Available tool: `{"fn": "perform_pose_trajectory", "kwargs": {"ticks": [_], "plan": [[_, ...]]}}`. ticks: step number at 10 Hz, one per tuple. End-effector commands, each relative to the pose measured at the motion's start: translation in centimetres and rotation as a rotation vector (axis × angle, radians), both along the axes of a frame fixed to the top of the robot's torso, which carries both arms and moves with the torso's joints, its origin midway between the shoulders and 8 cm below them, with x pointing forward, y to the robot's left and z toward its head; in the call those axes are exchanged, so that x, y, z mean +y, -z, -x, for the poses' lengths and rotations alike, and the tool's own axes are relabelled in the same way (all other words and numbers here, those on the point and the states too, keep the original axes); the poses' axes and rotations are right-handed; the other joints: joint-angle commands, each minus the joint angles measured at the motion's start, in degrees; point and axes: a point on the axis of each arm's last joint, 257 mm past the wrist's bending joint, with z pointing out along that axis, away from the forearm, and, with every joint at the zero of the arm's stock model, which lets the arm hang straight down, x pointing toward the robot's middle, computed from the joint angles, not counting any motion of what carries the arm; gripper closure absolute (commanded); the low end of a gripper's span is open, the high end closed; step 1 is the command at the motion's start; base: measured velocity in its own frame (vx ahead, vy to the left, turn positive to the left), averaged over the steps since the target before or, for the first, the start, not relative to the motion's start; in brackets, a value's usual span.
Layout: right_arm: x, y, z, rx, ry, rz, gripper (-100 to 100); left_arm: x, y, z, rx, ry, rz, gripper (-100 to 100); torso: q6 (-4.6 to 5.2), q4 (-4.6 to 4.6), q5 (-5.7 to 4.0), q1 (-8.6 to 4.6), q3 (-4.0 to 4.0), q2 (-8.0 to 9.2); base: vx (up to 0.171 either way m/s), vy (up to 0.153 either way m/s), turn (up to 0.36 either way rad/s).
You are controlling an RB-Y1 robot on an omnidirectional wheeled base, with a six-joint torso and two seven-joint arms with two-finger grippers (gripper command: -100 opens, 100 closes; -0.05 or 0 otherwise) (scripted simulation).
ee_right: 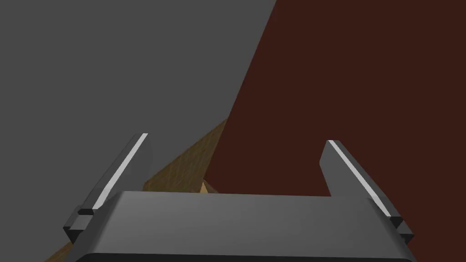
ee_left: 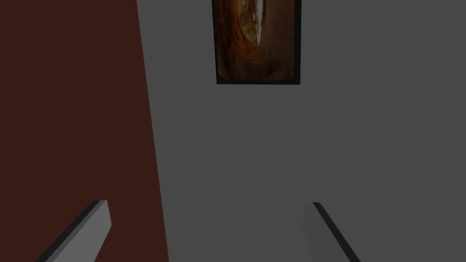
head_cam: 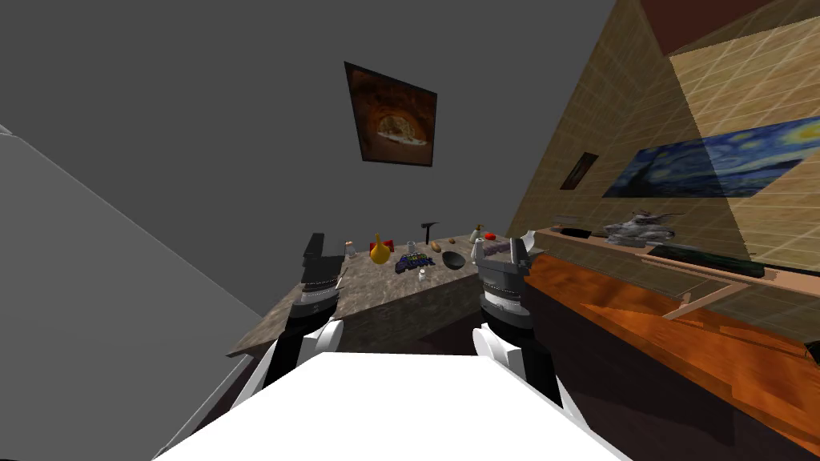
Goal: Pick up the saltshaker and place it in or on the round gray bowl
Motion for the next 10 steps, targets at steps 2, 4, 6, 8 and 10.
{"fn": "perform_pose_trajectory", "kwargs": {"ticks": [2,4,6,8,10], "plan": [[0.6,3.2,-1.6,0.108,-0.020,0.051,-100,0.0,0.0,0.0,0.000,0.000,0.000,0,-0.01,0.02,0.01,0.06,0.06,0.11,-0.058,0.045,0.062],[0.8,6.8,-2.8,0.218,-0.030,0.086,-100,0.0,0.0,0.0,0.000,0.000,0.000,0,-0.01,0.06,0.07,0.31,0.17,0.29,-0.088,0.095,0.069],[0.7,11.5,-3.8,0.354,-0.037,0.122,-100,0.0,0.0,0.0,0.000,0.000,0.000,0,-0.01,0.09,0.09,0.42,0.24,0.41,-0.115,0.103,0.125],[0.4,14.5,-4.2,0.437,-0.039,0.140,-100,0.0,0.0,0.0,0.000,0.000,0.000,0,-0.01,0.12,0.08,0.37,0.30,0.52,-0.108,0.097,0.094],[-0.4,20.8,-4.2,0.608,-0.040,0.177,-100,0.0,0.0,0.0,0.000,0.000,0.000,0,-0.01,0.07,0.08,0.33,0.18,0.29,-0.068,0.113,0.148]]}}
